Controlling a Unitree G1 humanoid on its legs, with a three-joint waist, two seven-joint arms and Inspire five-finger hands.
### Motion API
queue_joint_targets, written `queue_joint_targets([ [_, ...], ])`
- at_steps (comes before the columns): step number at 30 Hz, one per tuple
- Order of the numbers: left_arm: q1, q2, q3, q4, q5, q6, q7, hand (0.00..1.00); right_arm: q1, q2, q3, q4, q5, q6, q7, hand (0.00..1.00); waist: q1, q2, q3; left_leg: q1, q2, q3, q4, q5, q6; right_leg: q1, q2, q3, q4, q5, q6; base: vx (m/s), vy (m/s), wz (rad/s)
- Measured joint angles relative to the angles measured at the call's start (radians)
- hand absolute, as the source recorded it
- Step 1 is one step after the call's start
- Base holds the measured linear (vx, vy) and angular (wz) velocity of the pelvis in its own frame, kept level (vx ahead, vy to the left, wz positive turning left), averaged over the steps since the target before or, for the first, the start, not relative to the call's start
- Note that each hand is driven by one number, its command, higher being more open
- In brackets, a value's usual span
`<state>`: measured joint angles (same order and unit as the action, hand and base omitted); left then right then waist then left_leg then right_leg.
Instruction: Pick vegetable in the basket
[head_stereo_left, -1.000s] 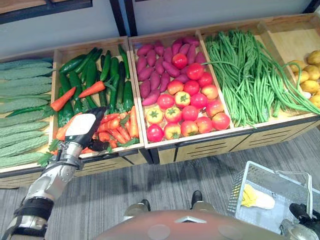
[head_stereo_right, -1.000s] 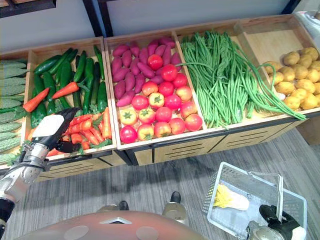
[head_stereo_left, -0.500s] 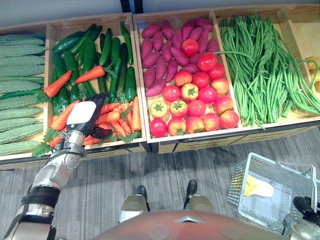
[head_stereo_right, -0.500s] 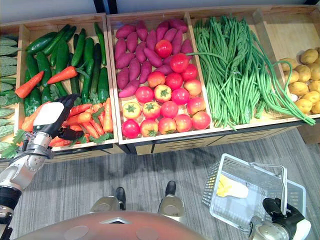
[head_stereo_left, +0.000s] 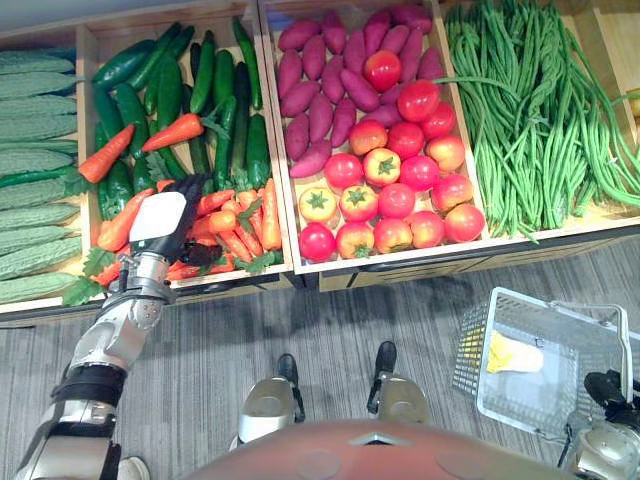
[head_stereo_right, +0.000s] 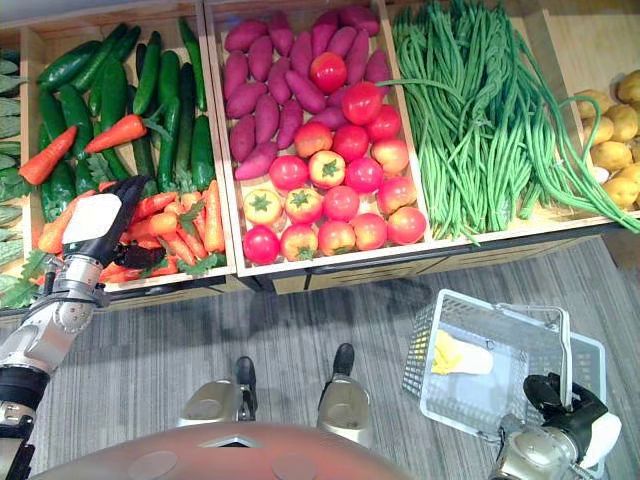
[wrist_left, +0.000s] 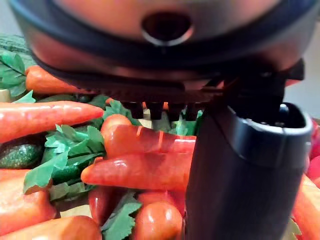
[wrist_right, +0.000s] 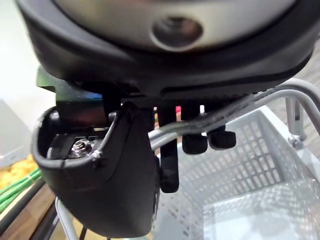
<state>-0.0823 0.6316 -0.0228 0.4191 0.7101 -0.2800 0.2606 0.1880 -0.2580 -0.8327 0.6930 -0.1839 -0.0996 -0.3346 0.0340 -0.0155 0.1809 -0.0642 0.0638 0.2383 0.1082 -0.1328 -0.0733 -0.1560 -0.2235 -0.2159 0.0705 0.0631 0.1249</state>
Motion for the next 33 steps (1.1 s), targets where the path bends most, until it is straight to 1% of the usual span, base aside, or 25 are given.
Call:
queue_joint_targets([
  [1, -0.001, 0.000, 0.000, 0.012, 0.001, 0.001, 0.000, 0.00, -0.002, 0.000, 0.001, -0.003, -0.001, 0.000, 0.000, 0.00, -0.003, 0.000, 0.001, 0.000, 0.000, 0.001, 0.001, 0.000, 0.000, 0.000, 0.000, 0.001, 0.000, 0.000, 0.000, -0.03, -0.021, -0.02],
  [9, -0.006, 0.000, 0.003, 0.064, 0.008, 0.001, 0.032, 0.00, -0.015, 0.002, 0.043, -0.003, -0.009, 0.000, 0.000, 0.00, -0.012, 0.010, 0.016, 0.000, 0.001, 0.011, 0.011, 0.000, 0.002, -0.002, 0.000, 0.007, -0.005, 0.013, 0.001, -0.04, -0.009, -0.04],
  [13, -0.006, 0.000, 0.008, 0.065, 0.010, 0.001, 0.041, 0.00, -0.015, 0.027, 0.044, -0.003, -0.009, 0.000, 0.000, 0.00, -0.013, 0.014, 0.015, 0.000, 0.002, 0.018, 0.011, 0.001, 0.004, -0.005, 0.001, 0.018, -0.010, 0.016, 0.004, -0.04, -0.013, -0.06],
  [18, -0.006, 0.000, 0.016, 0.083, 0.011, 0.004, 0.041, 0.00, -0.015, 0.038, 0.046, -0.003, -0.011, 0.000, 0.000, 0.00, -0.026, 0.020, 0.013, 0.000, 0.001, 0.025, 0.011, 0.002, 0.005, -0.005, 0.001, 0.025, -0.019, 0.020, 0.008, -0.02, -0.005, -0.03],
  [20, -0.006, 0.001, 0.041, 0.083, 0.011, 0.005, 0.047, 0.00, -0.015, 0.038, 0.048, -0.003, -0.020, 0.000, 0.000, 0.00, -0.032, 0.021, 0.013, 0.000, 0.001, 0.025, 0.011, 0.002, 0.005, -0.005, 0.001, 0.025, -0.020, 0.020, 0.008, 0.00, 0.000, 0.00],
  [22, -0.006, 0.004, 0.042, 0.084, 0.012, 0.019, 0.041, 0.00, -0.015, 0.038, 0.049, -0.007, -0.028, 0.000, 0.000, 0.00, -0.038, 0.021, 0.013, 0.000, 0.000, 0.025, 0.011, 0.002, 0.005, -0.005, 0.001, 0.026, -0.020, 0.020, 0.008, 0.00, 0.000, 0.00],
  [27, -0.001, 0.003, 0.050, 0.084, 0.012, 0.026, 0.042, 0.00, -0.014, 0.041, 0.049, -0.008, -0.038, 0.000, 0.000, 0.00, -0.038, 0.022, 0.012, 0.002, 0.000, 0.025, 0.011, 0.003, 0.005, -0.004, 0.002, 0.026, -0.020, 0.020, 0.008, 0.00, 0.000, 0.00],
  [30, 0.003, 0.003, 0.053, 0.083, 0.012, 0.042, 0.042, 0.00, -0.014, 0.041, 0.049, -0.008, -0.039, 0.000, 0.000, 0.00, -0.039, 0.023, 0.012, 0.004, 0.000, 0.025, 0.011, 0.004, 0.006, -0.001, 0.002, 0.026, -0.020, 0.021, 0.008, 0.00, 0.000, 0.00],
  [33, 0.015, 0.002, 0.087, 0.081, 0.012, 0.047, 0.042, 0.00, -0.014, 0.041, 0.049, -0.006, -0.039, 0.000, 0.000, 0.00, -0.040, 0.024, 0.011, 0.004, 0.000, 0.025, 0.011, 0.007, 0.007, -0.001, 0.002, 0.027, -0.022, 0.024, 0.008, -0.02, -0.010, 0.00],
])
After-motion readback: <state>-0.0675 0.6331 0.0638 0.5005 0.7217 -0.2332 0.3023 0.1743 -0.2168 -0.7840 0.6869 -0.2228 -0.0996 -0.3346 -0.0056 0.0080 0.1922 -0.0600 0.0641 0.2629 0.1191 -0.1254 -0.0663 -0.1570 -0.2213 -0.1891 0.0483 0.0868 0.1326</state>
